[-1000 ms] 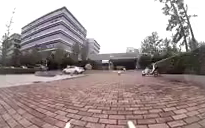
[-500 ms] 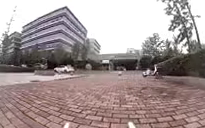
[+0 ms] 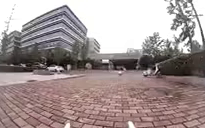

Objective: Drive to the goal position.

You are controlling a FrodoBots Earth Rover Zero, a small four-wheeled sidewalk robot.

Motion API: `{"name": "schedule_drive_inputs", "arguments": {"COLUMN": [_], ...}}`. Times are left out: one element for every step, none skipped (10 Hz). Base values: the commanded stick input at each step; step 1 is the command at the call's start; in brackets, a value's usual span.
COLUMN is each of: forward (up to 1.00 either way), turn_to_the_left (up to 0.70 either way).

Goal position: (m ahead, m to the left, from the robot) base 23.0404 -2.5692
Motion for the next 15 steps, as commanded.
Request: {"name": "schedule_drive_inputs", "arguments": {"forward": [0.45,0.45,0.45,0.45,0.45,0.45,0.45,0.45,0.45,0.45,0.45,0.45,0.45,0.45,0.45], "turn_to_the_left": [-0.27,-0.27,-0.27,-0.27,-0.27,-0.27,-0.27,-0.11,0.0,0.0,0.0,0.0,0.0,0.0,0.0]}}
